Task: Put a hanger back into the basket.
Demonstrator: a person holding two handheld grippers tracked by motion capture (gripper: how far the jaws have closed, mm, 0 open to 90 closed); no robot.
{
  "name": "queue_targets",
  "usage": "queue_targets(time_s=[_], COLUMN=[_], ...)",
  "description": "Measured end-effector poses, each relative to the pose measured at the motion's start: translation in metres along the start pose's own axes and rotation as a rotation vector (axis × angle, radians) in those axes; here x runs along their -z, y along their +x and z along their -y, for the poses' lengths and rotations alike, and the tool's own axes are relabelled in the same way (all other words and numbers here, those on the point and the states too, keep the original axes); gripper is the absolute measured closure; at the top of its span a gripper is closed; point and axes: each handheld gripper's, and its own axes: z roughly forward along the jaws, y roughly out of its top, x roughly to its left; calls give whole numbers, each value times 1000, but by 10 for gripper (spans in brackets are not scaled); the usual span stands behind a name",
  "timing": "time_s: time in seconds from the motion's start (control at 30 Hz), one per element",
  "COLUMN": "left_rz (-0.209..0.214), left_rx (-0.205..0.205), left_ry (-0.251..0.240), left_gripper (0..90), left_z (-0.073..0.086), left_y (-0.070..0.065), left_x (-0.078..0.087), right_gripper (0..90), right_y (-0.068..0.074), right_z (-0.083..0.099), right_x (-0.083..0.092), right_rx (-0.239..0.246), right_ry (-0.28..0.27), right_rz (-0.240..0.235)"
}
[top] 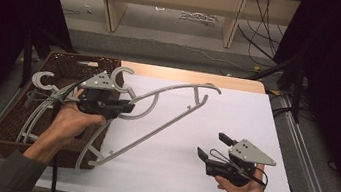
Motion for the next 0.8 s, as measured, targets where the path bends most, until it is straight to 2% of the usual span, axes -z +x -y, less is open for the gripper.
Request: queue_targets(time_s=[0.03,0.1,0.13,0.17,0.27,0.3,0.33,0.37,0.43,0.53,0.63,0.7,0.73,0.77,0.8], left_rz=[4,-17,-6,-4,-17,-28,-27,-30,-35,-57,-75,-86,-105,-114,-117], left_rx=[2,-1,26,32,12,7,5,8,21,3,22,21,41,27,32], left_ry=[8,16,7,8,15,13,19,19,9,12,-3,2,-7,8,20], left_gripper=[819,819,819,819,819,819,819,819,819,819,819,819,819,819,819], left_z=[-1,-2,-2,-2,-4,-4,-5,-5,-4,-5,-5,-5,-4,-4,-4], left_y=[0,1,0,1,5,6,7,8,10,17,23,29,31,34,36], left_x=[2,4,4,6,10,12,14,15,18,25,31,36,38,41,44], right_gripper=[202,200,200,199,199,199,199,199,199,199,199,198,198,198,198], right_y=[0,0,0,0,0,2,2,1,3,3,4,4,4,4,5], right_z=[1,6,6,7,9,12,12,13,15,16,17,18,19,19,19], right_x=[1,2,2,2,5,4,4,4,5,5,5,6,6,6,6], right_rx=[-1,-3,-3,-9,-8,-28,-28,-11,-8,-6,-7,-8,-9,-9,-12], right_ry=[6,1,1,5,11,13,13,0,16,17,13,19,22,22,19], right_rz=[-6,6,6,5,8,-12,-12,1,-6,-5,-8,-12,-17,-17,-16])
